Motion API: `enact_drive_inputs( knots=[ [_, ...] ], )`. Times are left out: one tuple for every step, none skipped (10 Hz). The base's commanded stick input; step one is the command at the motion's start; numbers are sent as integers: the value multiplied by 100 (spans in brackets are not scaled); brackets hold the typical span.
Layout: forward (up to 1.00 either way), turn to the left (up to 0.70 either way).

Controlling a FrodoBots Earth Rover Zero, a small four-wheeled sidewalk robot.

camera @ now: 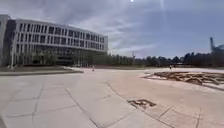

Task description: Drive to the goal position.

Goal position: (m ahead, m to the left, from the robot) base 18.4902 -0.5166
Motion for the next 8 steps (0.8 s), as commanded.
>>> enact_drive_inputs(
  knots=[
    [50,0],
    [50,0],
    [50,0],
    [50,0],
    [50,0],
    [50,0],
    [50,0],
    [50,0]
  ],
)
